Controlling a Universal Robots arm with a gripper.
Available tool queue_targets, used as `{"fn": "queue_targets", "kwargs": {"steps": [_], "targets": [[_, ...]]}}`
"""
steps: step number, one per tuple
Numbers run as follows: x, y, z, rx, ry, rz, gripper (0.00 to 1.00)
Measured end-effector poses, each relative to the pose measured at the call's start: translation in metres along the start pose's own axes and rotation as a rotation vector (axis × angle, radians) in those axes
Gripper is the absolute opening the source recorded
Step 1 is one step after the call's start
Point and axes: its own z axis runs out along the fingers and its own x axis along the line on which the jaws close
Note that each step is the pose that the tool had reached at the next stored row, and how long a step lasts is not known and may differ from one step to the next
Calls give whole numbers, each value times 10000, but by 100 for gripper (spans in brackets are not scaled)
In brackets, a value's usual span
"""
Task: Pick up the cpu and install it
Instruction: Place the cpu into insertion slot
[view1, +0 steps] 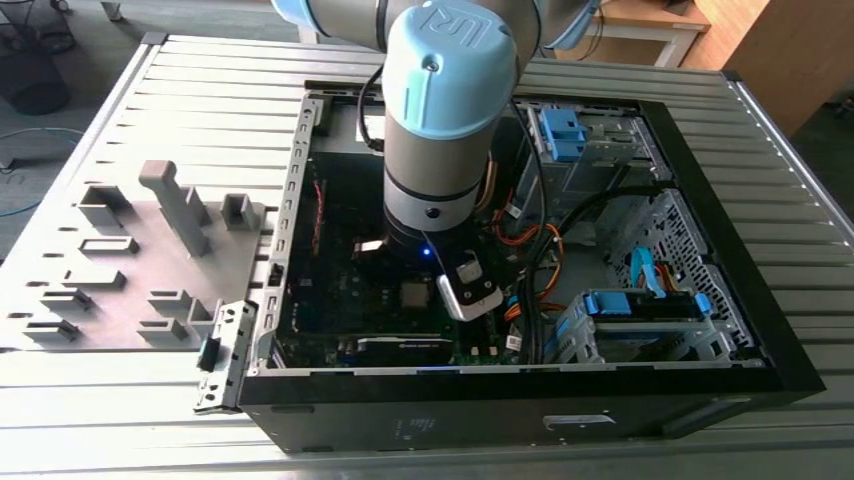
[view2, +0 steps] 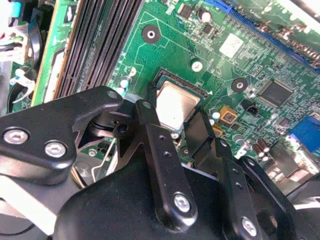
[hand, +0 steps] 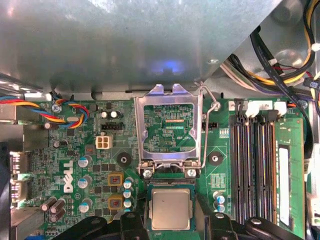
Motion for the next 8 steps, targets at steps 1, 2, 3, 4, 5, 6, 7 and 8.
{"fn": "queue_targets", "kwargs": {"steps": [1, 2, 3, 4, 5, 6, 7, 8], "targets": [[1, 0, 0, -25, 2, -29, 47], [0, 1, 1, -38, 3, -70, 47], [1, 1, 1, -38, 3, -82, 47], [0, 1, 1, -39, 4, -84, 47], [0, 1, 1, -39, 5, -90, 47], [0, 0, 1, -39, 5, -103, 47], [0, -3, 1, -38, 6, -126, 47], [1, -5, 1, -37, 8, -150, 47]]}}
